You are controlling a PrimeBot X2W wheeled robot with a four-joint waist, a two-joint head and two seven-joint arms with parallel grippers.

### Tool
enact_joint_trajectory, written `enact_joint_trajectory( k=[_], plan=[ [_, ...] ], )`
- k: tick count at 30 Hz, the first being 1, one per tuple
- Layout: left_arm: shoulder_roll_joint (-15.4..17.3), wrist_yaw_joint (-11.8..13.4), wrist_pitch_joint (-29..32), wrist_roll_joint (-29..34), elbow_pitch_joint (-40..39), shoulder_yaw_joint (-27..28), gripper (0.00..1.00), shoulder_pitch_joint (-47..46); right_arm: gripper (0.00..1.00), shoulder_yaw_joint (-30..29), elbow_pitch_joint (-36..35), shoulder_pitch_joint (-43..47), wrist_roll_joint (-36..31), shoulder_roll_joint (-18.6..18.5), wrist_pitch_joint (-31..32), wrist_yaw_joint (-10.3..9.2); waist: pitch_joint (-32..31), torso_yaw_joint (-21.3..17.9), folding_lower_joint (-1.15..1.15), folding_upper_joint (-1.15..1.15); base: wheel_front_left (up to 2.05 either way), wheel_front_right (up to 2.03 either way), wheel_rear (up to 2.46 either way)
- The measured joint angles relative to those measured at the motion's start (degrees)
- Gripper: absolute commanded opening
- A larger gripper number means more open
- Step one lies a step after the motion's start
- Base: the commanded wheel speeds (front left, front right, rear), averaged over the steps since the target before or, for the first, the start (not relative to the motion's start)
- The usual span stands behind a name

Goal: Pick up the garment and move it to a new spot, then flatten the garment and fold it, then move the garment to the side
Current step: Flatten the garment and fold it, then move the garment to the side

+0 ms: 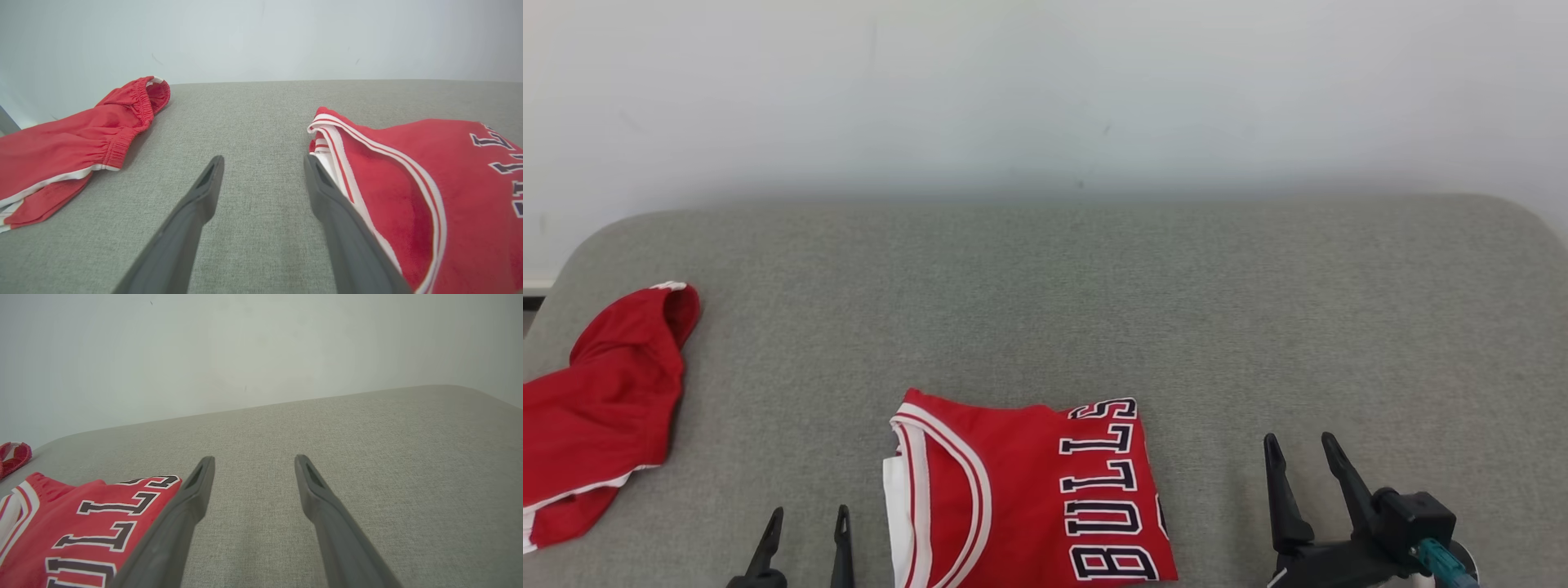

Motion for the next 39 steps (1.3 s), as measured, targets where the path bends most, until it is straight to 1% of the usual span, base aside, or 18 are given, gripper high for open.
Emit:
enact_joint_trajectory(
  k=[12, 19, 30, 39],
  plan=[
    [0.01, 0.31, 0.00, -0.24, -1.29, 3.10, 1.00, 1.77, 1.00, -0.92, -0.58, 3.32, -1.74, 0.02, 0.00, 0.00, -1.88, -3.78, 0.00, 0.00, 0.00, 0.00, 0.00],
    [0.01, 0.19, 0.00, 0.01, -1.45, 3.83, 1.00, 2.98, 1.00, -1.15, -1.34, 4.30, -2.43, 0.02, 0.00, 0.00, -3.02, -4.98, 0.00, 0.00, 0.00, 0.00, 0.00],
    [0.01, 0.18, 0.00, 0.00, -2.15, 3.86, 1.00, 3.66, 1.00, -1.56, -2.26, 4.86, -2.38, 0.01, 0.00, 0.00, -3.57, -5.17, 0.00, 0.00, 0.00, 0.00, 0.00],
    [0.01, -0.12, 0.00, -0.02, -2.56, 3.21, 1.00, 3.71, 1.00, 0.30, -1.67, 4.95, -1.10, 0.01, 0.00, 0.00, -2.66, -4.48, 0.00, 0.00, 0.00, 0.00, 0.00]
  ],
)
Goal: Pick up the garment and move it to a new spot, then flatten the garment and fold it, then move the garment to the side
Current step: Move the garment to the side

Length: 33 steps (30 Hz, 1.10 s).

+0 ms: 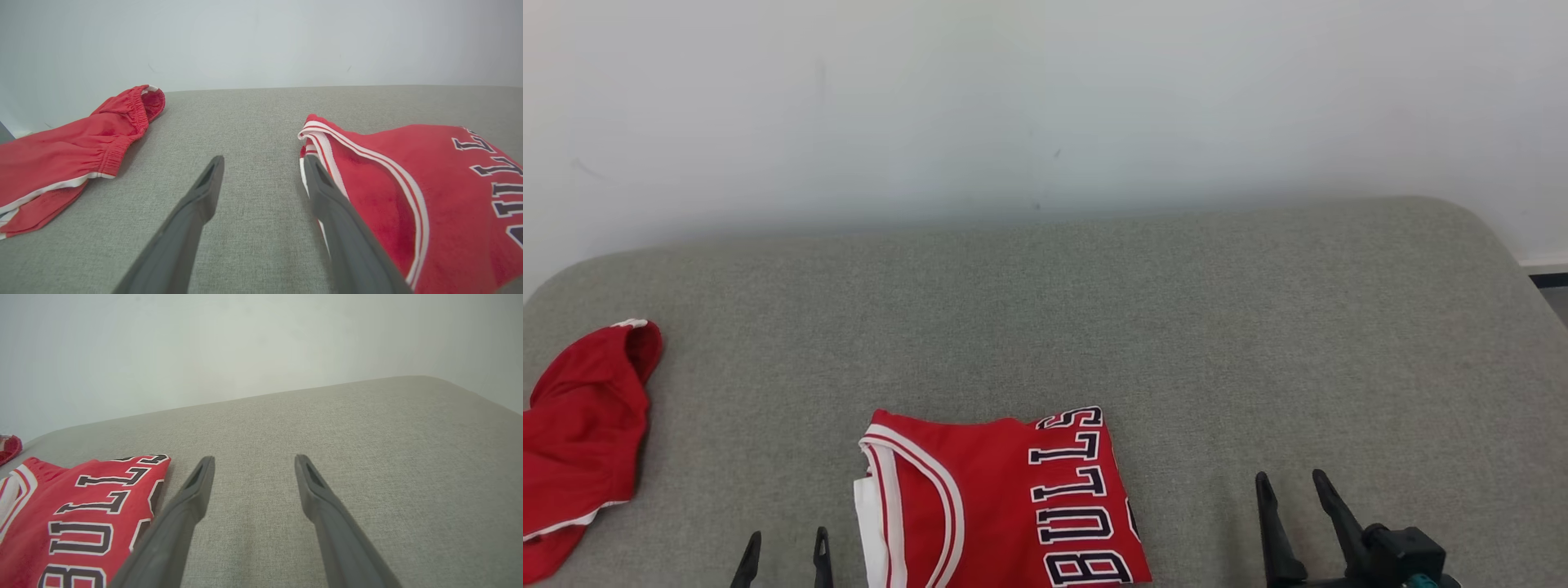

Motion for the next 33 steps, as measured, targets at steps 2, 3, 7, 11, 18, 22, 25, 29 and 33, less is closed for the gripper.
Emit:
enact_joint_trajectory(
  k=[2, 3, 7, 11, 18, 22, 25, 29, 33],
  plan=[
    [0.00, -0.08, 0.00, -0.08, -0.01, -0.47, 1.00, -0.03, 1.00, 1.37, 0.22, -0.27, 0.83, -0.01, 0.00, 0.00, 0.57, 0.36, 0.00, 0.00, 0.00, 0.00, 0.00],
    [0.00, -0.08, 0.00, -0.10, 0.00, -0.78, 1.00, -0.05, 1.00, 2.35, 0.49, -0.58, 1.51, -0.01, 0.00, 0.00, 0.89, 0.57, 0.00, 0.00, 0.00, 0.00, 0.00],
    [0.00, -0.13, 0.00, -0.35, 0.11, -2.20, 1.00, -0.57, 1.00, 8.43, 2.61, -2.87, 3.86, 0.02, 0.00, 0.00, 2.88, 1.92, 0.00, 0.00, 0.00, 0.00, 0.00],
    [-0.02, -0.13, 0.00, -0.53, -0.02, -3.48, 1.00, -2.61, 1.00, 11.59, 5.28, -6.28, 5.98, 0.01, 0.00, 0.00, 5.19, 3.23, 0.01, 0.00, 0.00, 0.00, 0.00],
    [0.00, -0.07, 0.00, -0.68, 0.18, -4.70, 1.00, -4.56, 1.00, 15.15, 11.24, -11.09, 8.40, 0.02, 0.00, 0.00, 8.55, 6.45, 0.01, 0.00, 0.00, 0.00, 0.00],
    [0.01, 0.03, 0.00, -0.83, 0.23, -4.95, 1.00, -4.98, 1.00, 16.08, 16.49, -13.68, 10.22, 0.07, -0.02, 0.00, 9.92, 8.08, 0.01, 0.00, 0.00, 0.00, 0.00],
    [0.01, 0.10, 0.00, -0.83, 0.15, -5.01, 1.00, -5.20, 0.04, 17.42, 19.65, -15.42, 11.33, 0.02, -0.24, 0.00, 10.66, 8.87, 0.01, 0.00, 0.00, 0.00, 0.00],
    [0.00, 0.15, 0.00, -0.83, 0.13, -4.69, 1.00, -5.17, 0.00, 17.86, 21.20, -16.94, 12.23, 0.05, -0.23, 0.00, 10.80, 8.77, 0.01, 0.00, 0.00, 0.00, 0.00],
    [0.00, -0.04, 0.00, -0.67, -0.01, -4.15, 1.00, -4.70, 0.00, 16.84, 20.78, -16.68, 12.27, 0.22, -0.14, 0.01, 10.32, 7.41, 0.01, 0.01, 0.00, 0.00, 0.00]
  ],
)
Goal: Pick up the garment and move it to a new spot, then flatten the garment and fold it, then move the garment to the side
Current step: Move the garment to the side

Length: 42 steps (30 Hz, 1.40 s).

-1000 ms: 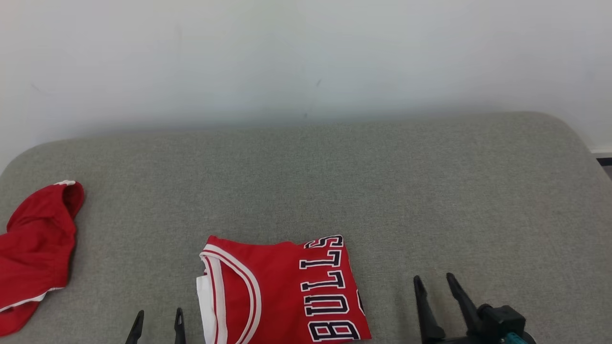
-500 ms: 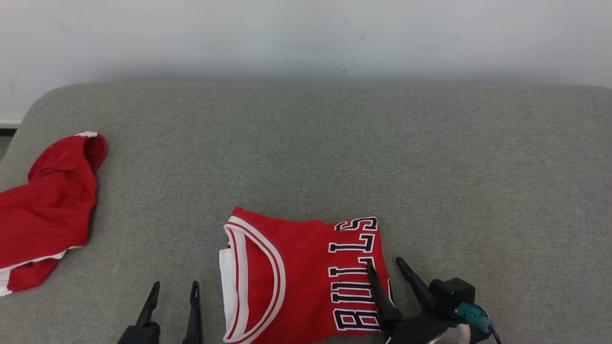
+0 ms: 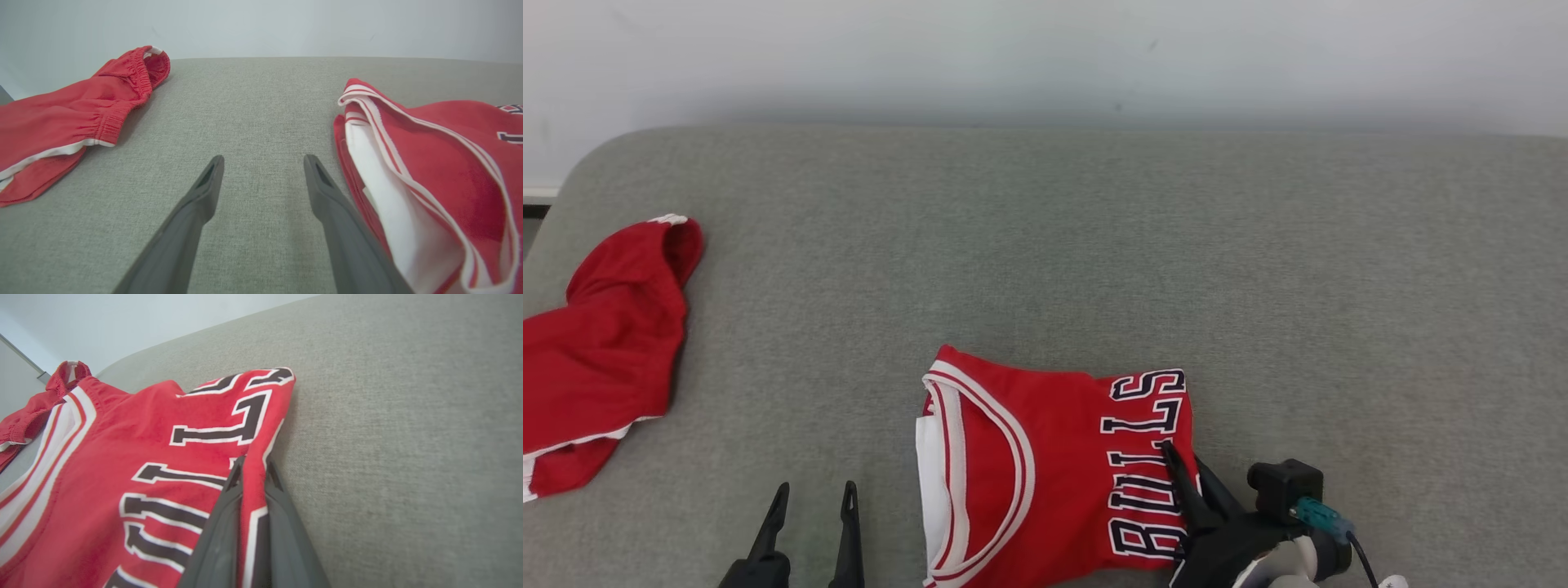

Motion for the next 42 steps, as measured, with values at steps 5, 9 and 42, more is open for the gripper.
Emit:
enact_joint_trajectory(
  k=[5, 9, 42],
  plan=[
    [-0.01, -0.47, 0.00, 0.57, -0.35, 0.76, 1.00, 0.88, 0.00, -1.89, -1.45, 1.50, -0.25, -0.11, 0.02, 0.00, -1.02, -3.56, 0.00, 0.00, 0.00, 0.00, 0.00],
    [0.01, -0.73, 0.00, 0.64, -0.43, 0.75, 1.00, 1.12, 0.00, -3.23, -1.93, 2.32, -0.81, -0.09, 0.03, 0.01, -1.87, -7.86, -0.01, 0.00, 0.00, 0.00, 0.00],
    [1.22, -4.71, 0.00, 2.57, -6.11, -5.86, 1.00, -5.92, 0.00, -7.54, -8.89, -2.48, -6.14, -0.31, 0.05, 0.00, 4.42, -34.12, 0.00, 0.00, 0.00, 0.00, 0.00]
  ],
)
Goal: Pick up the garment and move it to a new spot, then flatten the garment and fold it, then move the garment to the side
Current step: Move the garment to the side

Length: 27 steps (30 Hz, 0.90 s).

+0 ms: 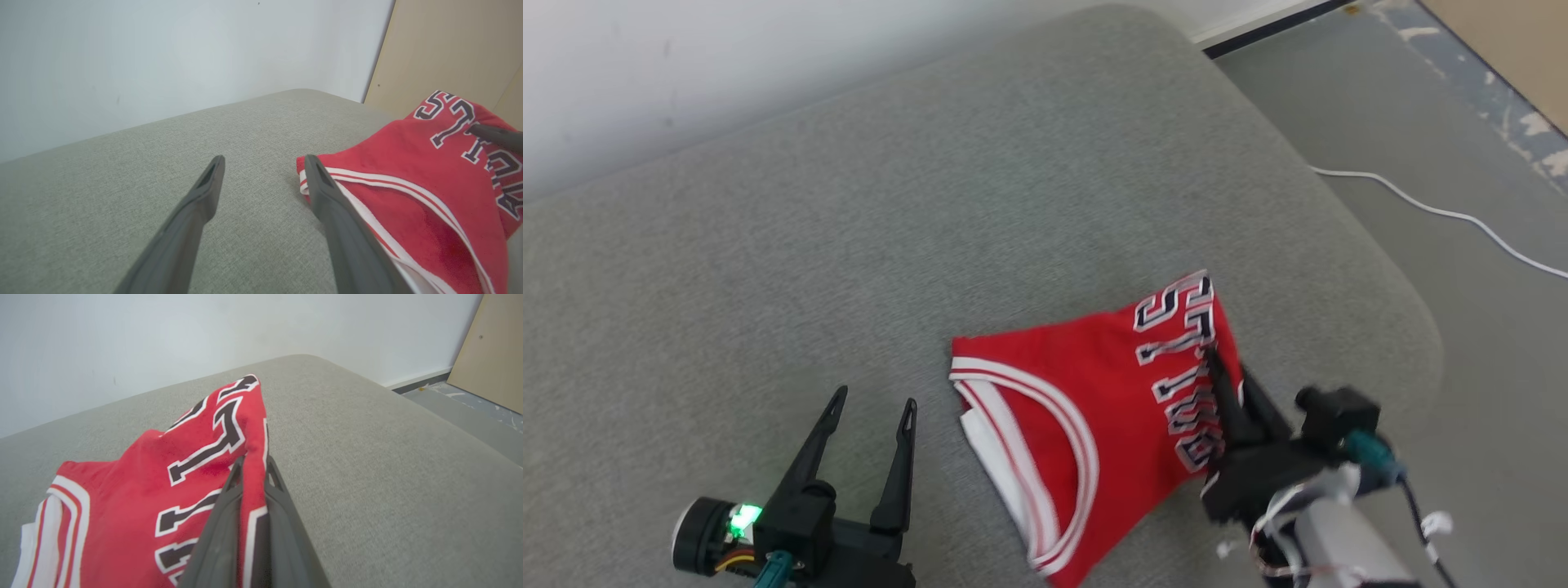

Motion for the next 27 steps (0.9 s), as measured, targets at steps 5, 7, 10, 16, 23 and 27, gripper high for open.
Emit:
enact_joint_trajectory(
  k=[5, 7, 10, 16, 23, 27],
  plan=[
    [1.05, -0.03, 0.00, 0.59, -0.26, -1.42, 1.00, -2.28, 0.00, -5.45, 1.88, -7.68, -2.87, -2.60, -0.01, 0.00, 2.32, 3.40, 0.00, 0.00, 0.00, 0.00, 0.00],
    [1.34, -0.27, 0.00, 0.75, -0.53, -1.98, 1.00, -3.37, 0.00, -8.16, 3.44, -10.65, -4.42, -4.10, 0.00, 0.00, 3.32, 5.18, 0.00, 0.00, 0.00, 0.00, 0.00],
    [1.85, -0.27, 0.00, 1.15, -1.22, -2.50, 1.00, -4.64, 0.00, -13.99, 7.06, -15.45, -6.80, -7.08, -0.01, 0.00, 4.93, 8.00, 0.00, 0.00, 0.00, 0.00, 0.00],
    [3.02, -0.26, 0.00, 1.56, -2.20, -2.72, 1.00, -6.08, 0.00, -25.40, 12.26, -22.56, -13.37, -11.81, -0.01, 0.00, 8.24, 12.32, 0.00, 0.00, 0.00, 0.00, 0.00],
    [3.79, 0.36, 0.00, 1.81, -2.90, -3.16, 1.00, -7.37, 0.00, -45.10, 14.46, -27.75, -27.28, -16.70, -0.01, 0.00, 13.41, 17.51, 0.00, 0.00, 0.00, 0.00, 0.00],
    [3.77, 0.67, -0.07, 1.81, -3.14, -3.49, 1.00, -7.98, 0.45, -50.67, 12.51, -29.77, -31.89, -16.34, 0.00, 0.00, 14.95, 19.21, 0.00, 0.00, 0.00, 0.00, 0.00]
  ],
)
